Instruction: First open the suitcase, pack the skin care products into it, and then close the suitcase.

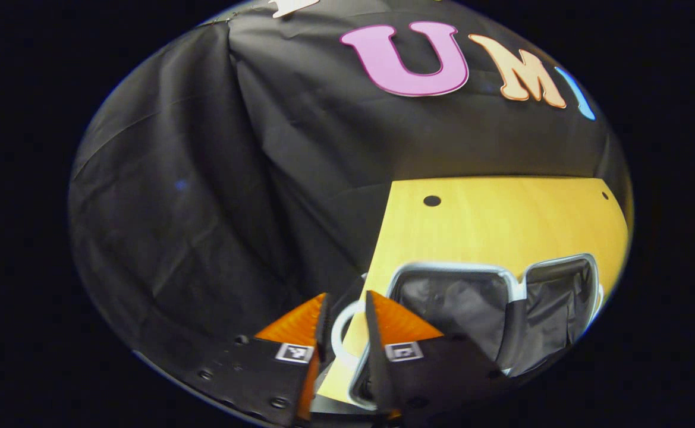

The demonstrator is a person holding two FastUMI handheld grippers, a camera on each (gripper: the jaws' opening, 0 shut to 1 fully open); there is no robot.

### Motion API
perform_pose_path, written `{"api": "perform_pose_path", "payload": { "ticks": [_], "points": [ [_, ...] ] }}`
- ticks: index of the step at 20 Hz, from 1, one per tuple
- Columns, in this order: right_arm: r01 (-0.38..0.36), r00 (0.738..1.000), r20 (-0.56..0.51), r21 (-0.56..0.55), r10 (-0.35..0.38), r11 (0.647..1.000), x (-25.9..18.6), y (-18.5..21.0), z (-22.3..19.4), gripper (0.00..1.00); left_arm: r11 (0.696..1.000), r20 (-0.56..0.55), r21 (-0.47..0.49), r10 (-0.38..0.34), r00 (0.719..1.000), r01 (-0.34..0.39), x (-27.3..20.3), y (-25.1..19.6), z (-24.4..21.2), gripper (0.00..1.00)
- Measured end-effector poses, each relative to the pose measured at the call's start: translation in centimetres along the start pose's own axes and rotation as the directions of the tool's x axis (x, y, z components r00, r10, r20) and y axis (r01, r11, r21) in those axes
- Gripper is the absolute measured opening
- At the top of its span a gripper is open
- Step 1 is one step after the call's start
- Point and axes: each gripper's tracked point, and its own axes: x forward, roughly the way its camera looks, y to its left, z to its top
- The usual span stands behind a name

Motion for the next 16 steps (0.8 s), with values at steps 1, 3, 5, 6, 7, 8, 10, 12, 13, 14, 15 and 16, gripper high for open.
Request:
{"api": "perform_pose_path", "payload": {
  "ticks": [1,3,5,6,7,8,10,12,13,14,15,16],
  "points": [
    [0.001,1.0,0.009,0.009,-0.001,1.0,0.2,-0.8,0.1,0.98,1.0,0.048,-0.001,-0.004,0.999,0.004,-0.4,-1.1,1.0,0.64],
    [0.003,1.0,0.011,0.032,-0.004,0.999,0.6,-2.3,0.0,1.0,0.999,0.129,-0.028,-0.02,0.991,0.024,-1.4,-3.3,2.3,0.84],
    [0.009,1.0,0.013,0.05,-0.009,0.999,1.0,-4.1,0.0,0.98,0.996,0.198,-0.073,-0.035,0.98,0.05,-3.2,-6.2,3.7,0.86],
    [0.015,1.0,0.009,0.056,-0.015,0.998,1.2,-5.1,0.1,0.98,0.994,0.275,-0.096,-0.024,0.961,0.052,-4.0,-7.2,5.0,0.89],
    [0.019,1.0,0.008,0.056,-0.019,0.998,1.2,-6.1,-0.1,0.98,0.991,0.3,-0.113,-0.032,0.953,0.069,-4.7,-8.4,5.8,0.93],
    [0.022,1.0,0.013,0.05,-0.022,0.999,1.5,-7.0,0.0,0.98,0.987,0.326,-0.13,-0.046,0.944,0.093,-5.6,-9.7,6.1,0.93],
    [0.021,1.0,0.015,0.032,-0.022,0.999,1.7,-8.8,0.0,0.98,0.978,0.357,-0.155,-0.079,0.931,0.143,-7.2,-12.7,7.1,0.94],
    [0.015,1.0,0.009,0.025,-0.015,1.0,1.8,-10.1,-0.2,0.98,0.971,0.382,-0.155,-0.113,0.917,0.184,-8.8,-16.4,7.7,0.95],
    [0.01,1.0,0.007,0.023,-0.01,1.0,1.8,-10.8,-0.3,0.98,0.969,0.392,-0.135,-0.138,0.91,0.206,-9.5,-18.1,7.9,1.0],
    [0.002,1.0,0.005,0.02,-0.002,1.0,1.7,-11.3,-0.3,0.98,0.971,0.399,-0.112,-0.153,0.904,0.213,-10.1,-19.6,8.1,0.95],
    [-0.01,1.0,0.005,0.014,0.01,1.0,1.6,-11.8,-0.3,0.98,0.972,0.405,-0.086,-0.165,0.9,0.217,-10.8,-21.1,8.4,0.95],
    [-0.019,1.0,0.007,0.007,0.019,1.0,1.5,-12.2,-0.2,0.98,0.972,0.407,-0.066,-0.181,0.895,0.226,-11.3,-22.6,8.4,0.97]
  ]
}}
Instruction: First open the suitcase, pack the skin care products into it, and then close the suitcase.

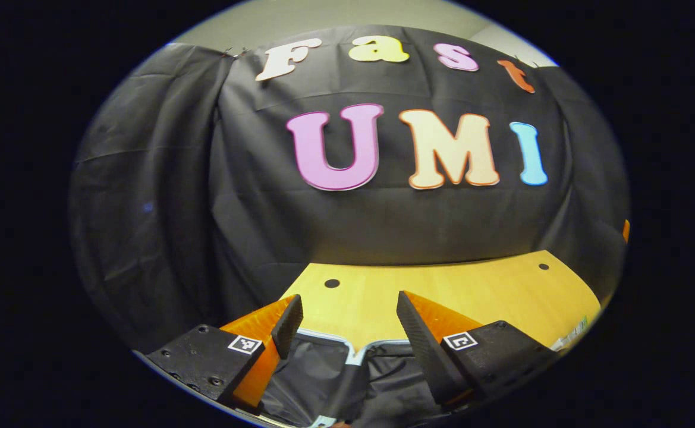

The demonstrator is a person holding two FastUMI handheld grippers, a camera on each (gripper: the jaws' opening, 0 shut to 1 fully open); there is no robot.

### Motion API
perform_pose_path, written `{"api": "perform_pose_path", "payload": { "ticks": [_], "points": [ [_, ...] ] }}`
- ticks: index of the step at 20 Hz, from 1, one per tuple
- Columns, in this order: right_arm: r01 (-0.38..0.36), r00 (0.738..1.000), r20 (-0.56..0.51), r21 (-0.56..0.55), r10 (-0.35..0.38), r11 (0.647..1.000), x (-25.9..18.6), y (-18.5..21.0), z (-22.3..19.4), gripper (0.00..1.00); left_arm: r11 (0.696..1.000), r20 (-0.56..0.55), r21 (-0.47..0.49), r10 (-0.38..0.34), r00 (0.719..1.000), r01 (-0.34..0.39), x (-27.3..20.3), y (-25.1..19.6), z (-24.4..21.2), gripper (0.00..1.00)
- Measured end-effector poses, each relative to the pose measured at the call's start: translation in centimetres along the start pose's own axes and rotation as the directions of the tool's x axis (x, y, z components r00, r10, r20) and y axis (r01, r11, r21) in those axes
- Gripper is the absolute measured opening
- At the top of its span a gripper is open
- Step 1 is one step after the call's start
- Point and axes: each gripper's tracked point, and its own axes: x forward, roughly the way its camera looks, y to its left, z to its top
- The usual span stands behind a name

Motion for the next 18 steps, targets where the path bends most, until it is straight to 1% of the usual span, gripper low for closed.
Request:
{"api": "perform_pose_path", "payload": {
  "ticks": [1,2,4,5,7,10,12,15,18],
  "points": [
    [-0.01,1.0,0.007,-0.01,0.01,1.0,0.0,-0.6,0.1,0.98,1.0,0.003,0.003,-0.02,1.0,0.02,-0.4,-1.8,0.1,0.98],
    [-0.016,1.0,0.02,-0.02,0.016,1.0,-0.2,-1.1,0.4,0.98,0.999,0.007,-0.004,-0.045,0.999,0.045,-0.6,-3.5,0.1,0.95],
    [-0.034,0.998,0.046,-0.033,0.036,0.999,-0.7,-2.0,1.0,0.98,0.995,0.002,-0.01,-0.096,0.995,0.096,-1.2,-7.0,-0.1,0.95],
    [-0.05,0.997,0.053,-0.035,0.051,0.998,-0.8,-2.1,0.9,0.98,0.994,-0.002,-0.007,-0.11,0.994,0.11,-1.7,-8.5,-0.1,0.95],
    [-0.079,0.996,0.048,-0.034,0.08,0.996,-0.9,-2.5,0.2,0.98,0.99,0.0,-0.008,-0.143,0.99,0.143,-2.4,-11.3,0.1,0.95],
    [-0.104,0.994,0.021,-0.005,0.105,0.995,-1.1,-3.5,-1.4,0.99,0.981,0.011,-0.023,-0.192,0.981,0.192,-3.7,-15.7,-0.4,0.95],
    [-0.122,0.992,-0.002,0.015,0.122,0.992,-1.1,-4.0,-2.3,0.99,0.973,-0.003,-0.036,-0.226,0.974,0.226,-4.3,-18.7,-1.4,0.95],
    [-0.156,0.987,-0.026,0.018,0.156,0.988,-1.1,-4.5,-3.2,0.99,0.96,-0.038,-0.05,-0.277,0.96,0.275,-5.1,-22.7,-3.9,0.95],
    [-0.186,0.981,-0.053,0.042,0.188,0.982,-1.0,-4.8,-4.1,0.99,0.949,-0.061,-0.037,-0.316,0.947,0.314,-6.3,-25.9,-6.2,0.95]
  ]
}}
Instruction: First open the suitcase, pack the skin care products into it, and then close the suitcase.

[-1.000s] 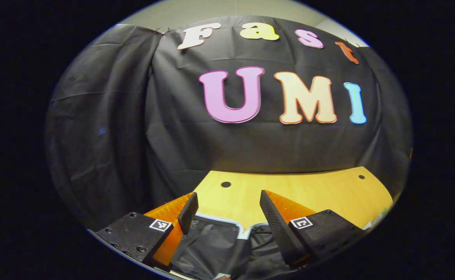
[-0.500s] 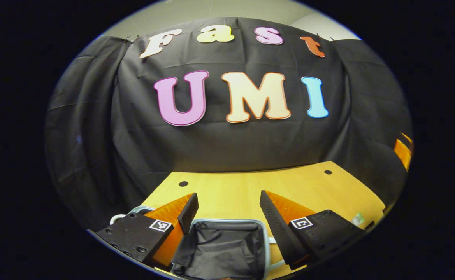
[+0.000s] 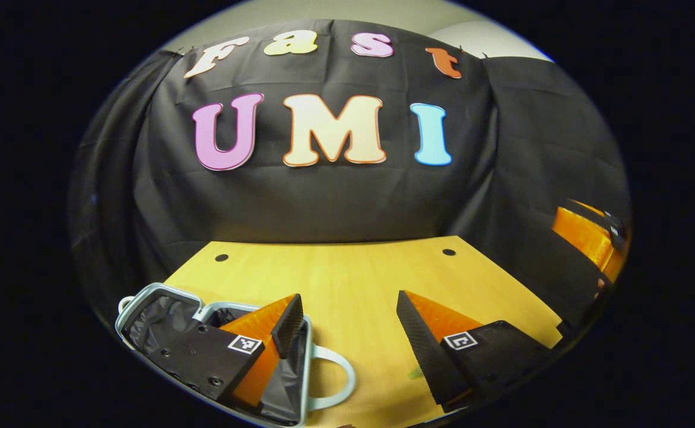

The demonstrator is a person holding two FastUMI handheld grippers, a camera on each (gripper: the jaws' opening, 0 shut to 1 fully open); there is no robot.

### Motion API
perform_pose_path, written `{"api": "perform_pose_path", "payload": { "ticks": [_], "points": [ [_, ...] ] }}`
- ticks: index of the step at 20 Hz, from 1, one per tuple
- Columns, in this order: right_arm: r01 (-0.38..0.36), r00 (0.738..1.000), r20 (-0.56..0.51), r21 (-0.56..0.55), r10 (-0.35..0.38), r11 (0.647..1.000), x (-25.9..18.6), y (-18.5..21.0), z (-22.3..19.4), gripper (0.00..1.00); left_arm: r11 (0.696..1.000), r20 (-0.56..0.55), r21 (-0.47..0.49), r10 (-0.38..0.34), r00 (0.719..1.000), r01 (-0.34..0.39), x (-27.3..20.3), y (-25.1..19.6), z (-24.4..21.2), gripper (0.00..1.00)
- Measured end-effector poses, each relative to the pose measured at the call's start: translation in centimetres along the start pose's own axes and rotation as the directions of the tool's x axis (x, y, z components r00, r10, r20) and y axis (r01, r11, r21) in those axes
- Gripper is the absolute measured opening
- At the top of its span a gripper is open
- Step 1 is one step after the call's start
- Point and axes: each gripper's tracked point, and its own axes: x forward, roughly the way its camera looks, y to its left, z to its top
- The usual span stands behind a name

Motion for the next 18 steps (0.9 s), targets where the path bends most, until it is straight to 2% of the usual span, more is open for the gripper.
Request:
{"api": "perform_pose_path", "payload": {
  "ticks": [4,6,9,13,14,15,18],
  "points": [
    [-0.028,0.998,-0.053,0.02,0.029,0.999,0.2,0.1,-1.9,0.99,0.997,-0.059,0.003,-0.071,0.996,0.071,0.1,-3.8,-3.8,0.94],
    [-0.038,0.997,-0.074,0.005,0.038,0.999,-0.1,0.1,-2.7,0.98,0.993,-0.088,-0.025,-0.117,0.989,0.115,0.1,-5.6,-5.4,0.9],
    [-0.039,0.994,-0.106,-0.018,0.037,0.999,-0.6,-0.4,-4.0,1.0,0.985,-0.111,-0.056,-0.171,0.979,0.166,0.3,-8.0,-7.2,0.77],
    [-0.034,0.989,-0.145,-0.041,0.027,0.999,-0.8,-1.2,-5.6,0.99,0.976,-0.158,-0.06,-0.215,0.964,0.208,1.7,-10.0,-10.2,0.72],
    [-0.034,0.988,-0.151,-0.045,0.027,0.998,-0.9,-1.4,-6.0,0.99,0.975,-0.172,-0.07,-0.222,0.96,0.212,2.1,-10.3,-11.0,0.69],
    [-0.034,0.987,-0.158,-0.045,0.026,0.998,-0.9,-1.5,-6.3,1.0,0.974,-0.189,-0.08,-0.225,0.956,0.213,2.6,-10.5,-11.9,0.6],
    [-0.044,0.984,-0.173,-0.049,0.035,0.998,-0.8,-1.3,-7.3,1.0,0.969,-0.24,-0.099,-0.245,0.939,0.228,3.8,-11.4,-14.5,0.54]
  ]
}}
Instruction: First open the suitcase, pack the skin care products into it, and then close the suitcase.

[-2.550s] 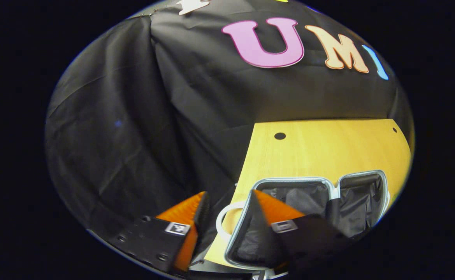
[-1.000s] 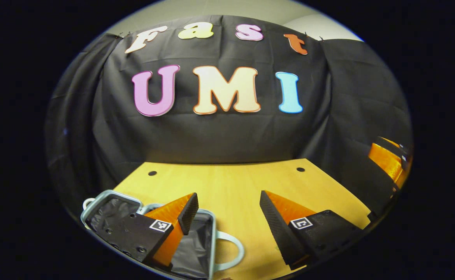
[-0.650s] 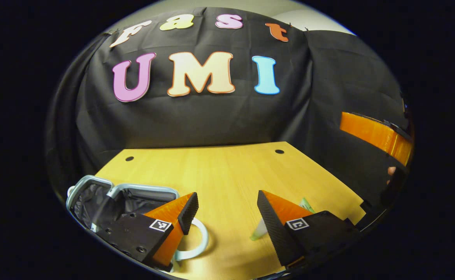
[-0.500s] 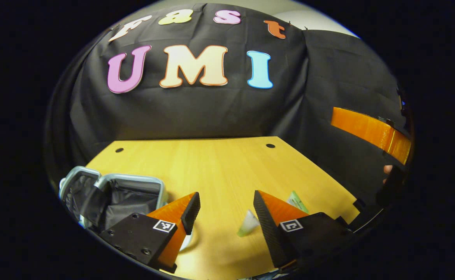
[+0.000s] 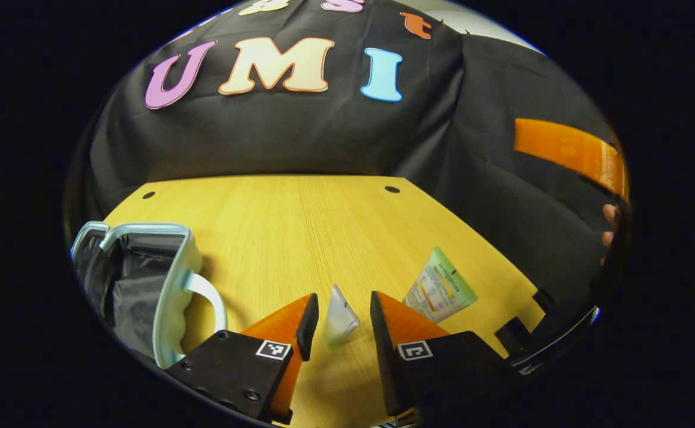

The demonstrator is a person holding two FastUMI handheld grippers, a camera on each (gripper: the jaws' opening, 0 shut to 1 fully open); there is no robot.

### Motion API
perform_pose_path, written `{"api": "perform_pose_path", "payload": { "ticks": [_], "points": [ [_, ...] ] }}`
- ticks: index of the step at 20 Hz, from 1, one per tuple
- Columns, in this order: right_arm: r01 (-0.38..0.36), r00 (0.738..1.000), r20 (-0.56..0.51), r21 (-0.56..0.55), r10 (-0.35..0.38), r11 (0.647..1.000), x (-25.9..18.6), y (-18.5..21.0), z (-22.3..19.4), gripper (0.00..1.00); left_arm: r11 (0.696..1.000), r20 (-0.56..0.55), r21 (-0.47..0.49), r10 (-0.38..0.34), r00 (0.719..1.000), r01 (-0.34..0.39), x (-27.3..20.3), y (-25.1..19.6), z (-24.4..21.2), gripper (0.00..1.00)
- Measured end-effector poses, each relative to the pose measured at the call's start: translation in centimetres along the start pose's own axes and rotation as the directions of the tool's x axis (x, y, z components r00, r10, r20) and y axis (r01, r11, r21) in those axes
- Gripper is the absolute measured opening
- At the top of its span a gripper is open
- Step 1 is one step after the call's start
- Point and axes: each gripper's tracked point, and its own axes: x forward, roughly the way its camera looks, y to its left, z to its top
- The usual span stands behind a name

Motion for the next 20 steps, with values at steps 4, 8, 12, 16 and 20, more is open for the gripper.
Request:
{"api": "perform_pose_path", "payload": {
  "ticks": [4,8,12,16,20],
  "points": [
    [-0.061,0.998,-0.019,-0.016,0.061,0.998,0.1,1.9,-1.5,0.99,1.0,-0.046,-0.016,0.013,0.999,-0.013,1.1,0.7,-2.1,0.43],
    [-0.138,0.989,-0.059,-0.023,0.136,0.99,0.0,4.5,-4.0,0.99,0.998,-0.074,-0.06,-0.004,0.997,0.0,1.1,0.7,-2.2,0.13],
    [-0.173,0.98,-0.107,-0.017,0.171,0.985,0.3,6.0,-7.0,0.99,0.998,-0.073,-0.057,0.007,0.997,-0.011,-0.2,1.3,-0.7,0.08],
    [-0.178,0.965,-0.192,0.006,0.176,0.984,1.0,6.8,-11.6,0.99,0.998,-0.059,-0.049,0.047,0.997,-0.05,-3.0,2.6,1.4,0.08],
    [-0.209,0.945,-0.248,0.042,0.213,0.977,1.3,8.6,-15.8,0.99,0.995,-0.058,-0.054,0.08,0.995,-0.083,-6.3,3.8,3.2,0.08]
  ]
}}
